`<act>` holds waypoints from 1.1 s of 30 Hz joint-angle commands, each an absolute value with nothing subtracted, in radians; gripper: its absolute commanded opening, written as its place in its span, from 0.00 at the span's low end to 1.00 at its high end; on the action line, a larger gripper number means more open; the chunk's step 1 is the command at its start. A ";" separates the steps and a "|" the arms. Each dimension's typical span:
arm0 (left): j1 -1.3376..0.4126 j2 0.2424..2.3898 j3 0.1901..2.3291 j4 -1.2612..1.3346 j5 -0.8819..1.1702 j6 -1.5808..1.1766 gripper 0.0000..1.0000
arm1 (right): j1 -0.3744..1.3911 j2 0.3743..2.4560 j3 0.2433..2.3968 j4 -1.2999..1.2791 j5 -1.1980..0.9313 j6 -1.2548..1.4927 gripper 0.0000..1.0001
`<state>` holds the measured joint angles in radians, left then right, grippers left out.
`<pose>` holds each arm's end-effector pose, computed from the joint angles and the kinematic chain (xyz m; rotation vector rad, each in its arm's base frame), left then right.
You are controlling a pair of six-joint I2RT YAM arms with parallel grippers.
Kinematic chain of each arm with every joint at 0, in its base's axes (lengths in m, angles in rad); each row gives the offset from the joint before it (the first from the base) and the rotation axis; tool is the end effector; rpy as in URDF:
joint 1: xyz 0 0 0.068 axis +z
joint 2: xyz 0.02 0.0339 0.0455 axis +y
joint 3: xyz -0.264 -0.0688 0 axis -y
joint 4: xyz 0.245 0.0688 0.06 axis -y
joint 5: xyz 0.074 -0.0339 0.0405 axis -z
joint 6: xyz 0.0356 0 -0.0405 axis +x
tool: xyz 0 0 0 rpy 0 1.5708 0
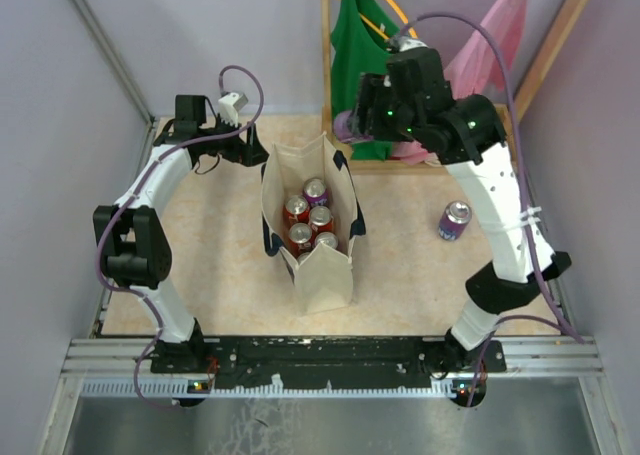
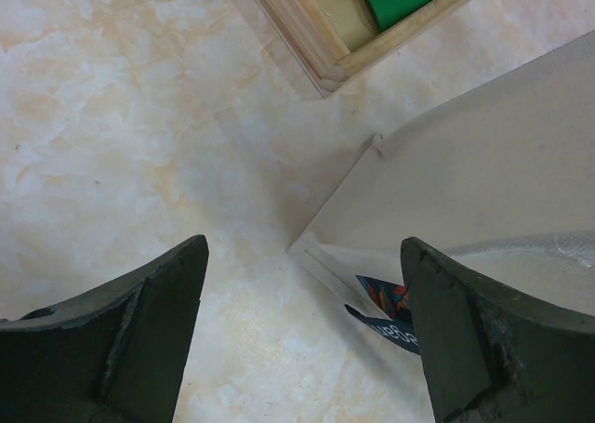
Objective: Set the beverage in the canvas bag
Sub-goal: Place the drink in the canvas bag.
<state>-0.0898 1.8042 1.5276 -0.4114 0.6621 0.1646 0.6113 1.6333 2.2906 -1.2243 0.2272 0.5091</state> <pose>0.4084 -0.0587 0.2963 0.6186 2.0868 -0.6999 0.2384 0.1573 0.5158 0.0246 2.1502 0.4184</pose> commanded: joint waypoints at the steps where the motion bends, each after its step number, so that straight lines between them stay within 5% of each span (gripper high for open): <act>1: -0.094 1.785 1.548 -0.402 0.671 0.171 0.90 | 0.753 1.741 2.473 -1.245 0.252 0.467 0.00; 13: -0.094 1.789 1.536 -0.403 0.679 0.176 0.89 | 0.980 1.695 2.173 -1.326 0.304 0.580 0.00; 21: -0.099 1.801 1.506 -0.403 0.680 0.177 0.89 | 1.140 1.714 2.161 -1.496 0.298 0.683 0.00; 33: -0.111 1.821 1.484 -0.403 0.693 0.199 0.89 | 1.178 1.594 1.962 -1.495 0.253 0.830 0.00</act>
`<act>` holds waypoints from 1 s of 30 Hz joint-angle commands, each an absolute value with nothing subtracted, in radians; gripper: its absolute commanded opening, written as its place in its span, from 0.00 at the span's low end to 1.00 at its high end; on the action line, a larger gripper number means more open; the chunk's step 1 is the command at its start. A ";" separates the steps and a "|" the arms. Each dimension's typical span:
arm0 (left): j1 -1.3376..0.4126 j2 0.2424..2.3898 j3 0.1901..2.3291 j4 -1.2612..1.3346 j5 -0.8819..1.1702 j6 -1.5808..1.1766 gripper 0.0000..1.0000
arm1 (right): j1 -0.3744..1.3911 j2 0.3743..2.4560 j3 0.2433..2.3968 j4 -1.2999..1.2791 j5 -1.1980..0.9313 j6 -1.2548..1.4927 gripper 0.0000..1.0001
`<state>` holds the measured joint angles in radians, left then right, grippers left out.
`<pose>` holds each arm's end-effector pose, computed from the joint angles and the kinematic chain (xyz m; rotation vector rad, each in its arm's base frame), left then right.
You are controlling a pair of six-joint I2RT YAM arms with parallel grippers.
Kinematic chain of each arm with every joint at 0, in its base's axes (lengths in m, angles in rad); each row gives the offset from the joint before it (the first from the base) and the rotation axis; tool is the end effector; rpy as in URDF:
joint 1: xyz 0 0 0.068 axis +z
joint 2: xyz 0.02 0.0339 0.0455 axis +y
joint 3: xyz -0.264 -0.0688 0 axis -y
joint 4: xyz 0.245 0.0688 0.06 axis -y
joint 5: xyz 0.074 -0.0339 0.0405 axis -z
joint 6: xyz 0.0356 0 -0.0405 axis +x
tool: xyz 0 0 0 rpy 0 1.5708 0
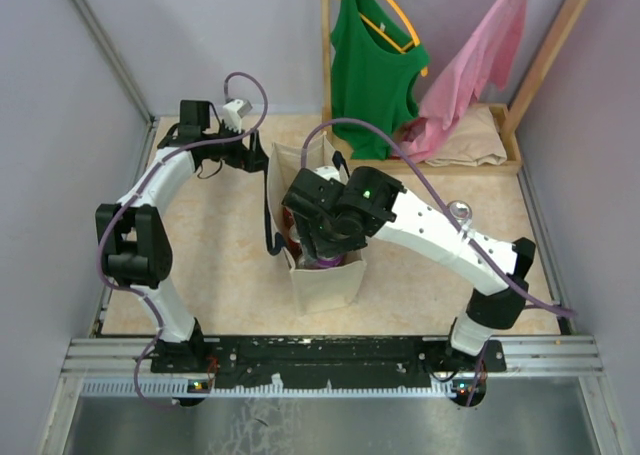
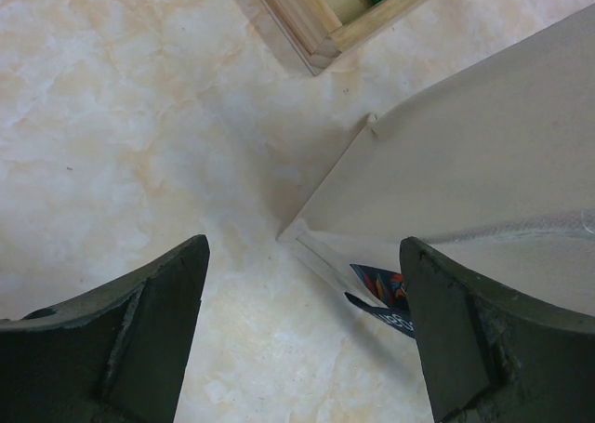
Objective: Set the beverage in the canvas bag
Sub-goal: Place the drink in the canvas bag.
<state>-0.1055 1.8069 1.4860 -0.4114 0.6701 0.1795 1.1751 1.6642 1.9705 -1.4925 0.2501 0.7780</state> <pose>0.4043 -0.0651 0.2817 0.6465 2.1166 -0.7249 0.1241 0.2742 0.4069 -0.4698 2.6712 0.2466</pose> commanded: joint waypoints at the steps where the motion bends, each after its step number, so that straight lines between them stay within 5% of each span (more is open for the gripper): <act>1: -0.112 1.823 1.486 -0.403 0.693 0.198 0.89 | 1.178 1.592 1.954 -1.494 0.258 0.832 0.00; 30: -0.112 1.805 1.462 -0.399 0.687 0.193 0.89 | 1.111 1.694 1.850 -1.496 0.106 0.674 0.00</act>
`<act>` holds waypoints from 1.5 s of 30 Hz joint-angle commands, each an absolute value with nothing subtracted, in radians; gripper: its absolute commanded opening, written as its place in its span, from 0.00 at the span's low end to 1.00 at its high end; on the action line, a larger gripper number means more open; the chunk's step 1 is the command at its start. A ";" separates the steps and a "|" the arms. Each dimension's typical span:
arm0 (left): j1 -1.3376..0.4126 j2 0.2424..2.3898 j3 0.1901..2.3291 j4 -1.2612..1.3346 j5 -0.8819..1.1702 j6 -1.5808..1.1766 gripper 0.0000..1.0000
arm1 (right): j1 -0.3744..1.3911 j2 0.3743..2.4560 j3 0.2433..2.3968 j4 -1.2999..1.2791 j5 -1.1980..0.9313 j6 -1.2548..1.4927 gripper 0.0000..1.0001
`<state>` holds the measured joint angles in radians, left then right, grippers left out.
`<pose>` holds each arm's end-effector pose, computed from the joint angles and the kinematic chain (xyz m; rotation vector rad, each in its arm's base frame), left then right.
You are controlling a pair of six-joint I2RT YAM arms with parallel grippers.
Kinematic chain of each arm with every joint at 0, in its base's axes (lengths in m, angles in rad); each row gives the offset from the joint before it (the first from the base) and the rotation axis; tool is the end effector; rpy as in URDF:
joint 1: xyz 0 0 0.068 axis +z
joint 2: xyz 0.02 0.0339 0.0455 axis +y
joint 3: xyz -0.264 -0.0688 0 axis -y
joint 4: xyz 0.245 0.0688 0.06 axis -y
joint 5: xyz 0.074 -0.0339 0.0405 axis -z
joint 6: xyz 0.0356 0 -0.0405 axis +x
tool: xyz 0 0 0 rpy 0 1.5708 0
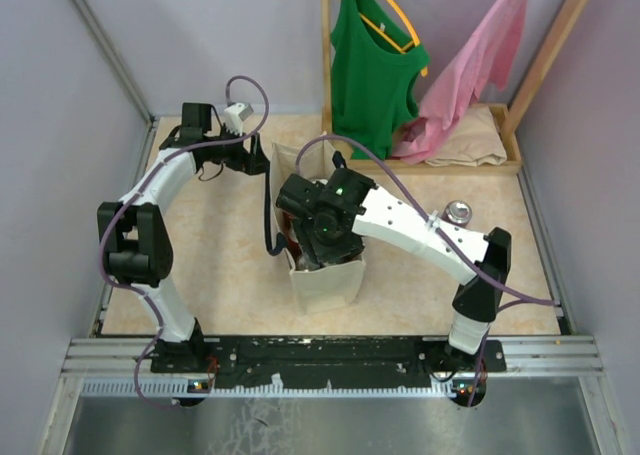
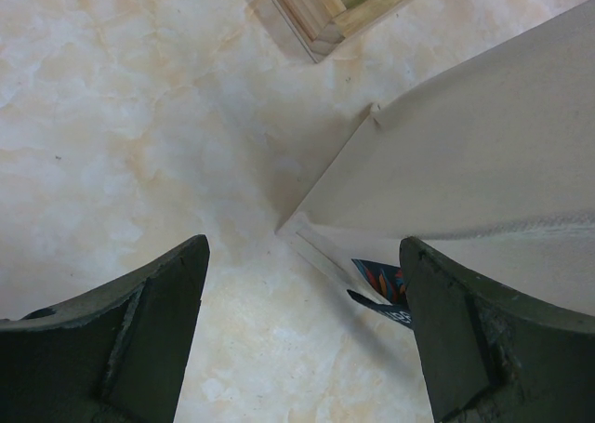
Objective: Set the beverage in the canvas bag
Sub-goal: Place the drink in the canvas bag.
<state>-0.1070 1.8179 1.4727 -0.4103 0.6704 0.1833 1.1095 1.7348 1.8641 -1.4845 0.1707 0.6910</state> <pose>0.4049 -0.0657 0.2732 0.6480 2.1367 -0.7322 0.1486 0.2853 0.3585 -0.5708 2.8161 0.0908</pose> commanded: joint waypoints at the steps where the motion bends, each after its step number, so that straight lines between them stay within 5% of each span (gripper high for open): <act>1: -0.112 1.805 1.462 -0.399 0.686 0.194 0.89 | 1.111 1.695 1.843 -1.495 0.104 0.673 0.00; 45: -0.112 1.799 1.434 -0.405 0.692 0.209 0.89 | 1.075 1.592 1.417 -1.216 0.137 0.683 0.00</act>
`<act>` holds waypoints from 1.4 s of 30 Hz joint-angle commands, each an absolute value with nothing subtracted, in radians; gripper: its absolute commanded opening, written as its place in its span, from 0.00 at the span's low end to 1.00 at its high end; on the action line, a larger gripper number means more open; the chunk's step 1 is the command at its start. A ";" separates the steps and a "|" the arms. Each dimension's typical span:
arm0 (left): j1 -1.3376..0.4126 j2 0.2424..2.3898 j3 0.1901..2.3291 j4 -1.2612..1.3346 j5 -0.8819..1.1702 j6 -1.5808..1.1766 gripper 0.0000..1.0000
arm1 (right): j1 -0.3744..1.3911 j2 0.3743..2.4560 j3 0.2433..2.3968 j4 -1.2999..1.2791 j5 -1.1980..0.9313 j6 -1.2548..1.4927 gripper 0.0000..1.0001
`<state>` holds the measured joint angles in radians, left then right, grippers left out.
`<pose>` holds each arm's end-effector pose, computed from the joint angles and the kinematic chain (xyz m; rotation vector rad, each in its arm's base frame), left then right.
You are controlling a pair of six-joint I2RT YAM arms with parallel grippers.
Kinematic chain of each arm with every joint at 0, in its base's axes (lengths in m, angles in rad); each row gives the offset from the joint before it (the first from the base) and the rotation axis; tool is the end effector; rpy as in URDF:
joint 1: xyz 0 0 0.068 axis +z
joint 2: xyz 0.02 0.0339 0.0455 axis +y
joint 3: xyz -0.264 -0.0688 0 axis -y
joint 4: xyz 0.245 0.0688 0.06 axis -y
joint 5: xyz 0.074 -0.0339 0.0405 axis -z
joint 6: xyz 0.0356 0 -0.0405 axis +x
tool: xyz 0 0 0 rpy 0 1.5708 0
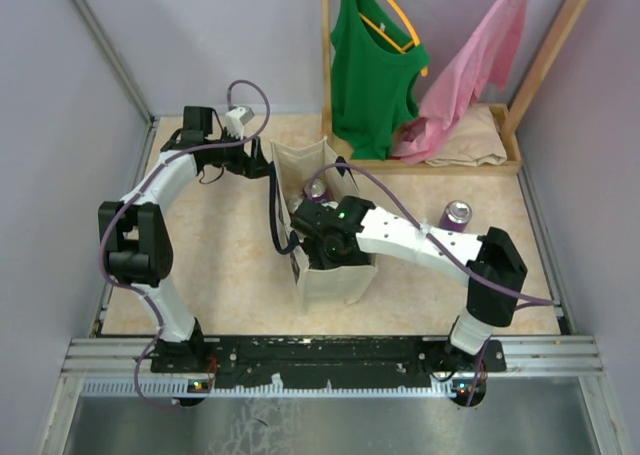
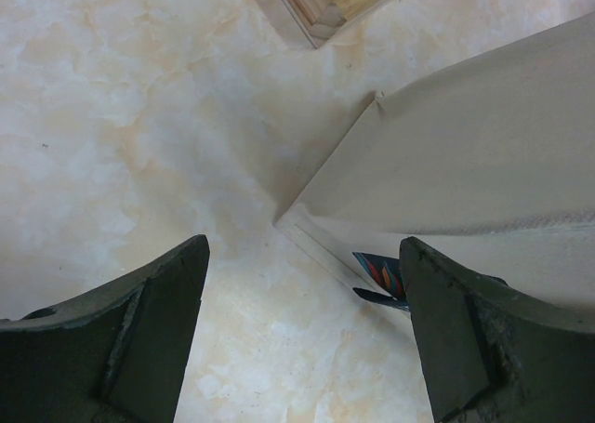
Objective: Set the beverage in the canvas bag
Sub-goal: Place the drink in the canvas bag.
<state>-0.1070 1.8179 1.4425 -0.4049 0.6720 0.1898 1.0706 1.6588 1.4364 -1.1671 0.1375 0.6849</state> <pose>0.4022 -0.0655 0.2638 0.6509 2.1568 -0.7394 0.1554 0.2742 0.2735 -0.5416 2.8688 0.0757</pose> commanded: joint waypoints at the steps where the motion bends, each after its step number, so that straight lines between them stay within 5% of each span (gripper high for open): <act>1: -0.112 1.801 1.435 -0.405 0.691 0.211 0.89 | 1.075 1.594 1.418 -1.213 0.140 0.682 0.00; 11: -0.111 1.814 1.465 -0.401 0.689 0.219 0.89 | 1.081 1.697 1.556 -1.260 0.171 0.615 0.00; 42: -0.109 1.806 1.451 -0.425 0.690 0.247 0.89 | 1.104 1.728 1.431 -1.181 0.112 0.600 0.00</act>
<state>-0.1066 1.8179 1.4410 -0.4107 0.6743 0.2264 1.0855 1.7294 1.4441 -1.1400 0.1555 0.6193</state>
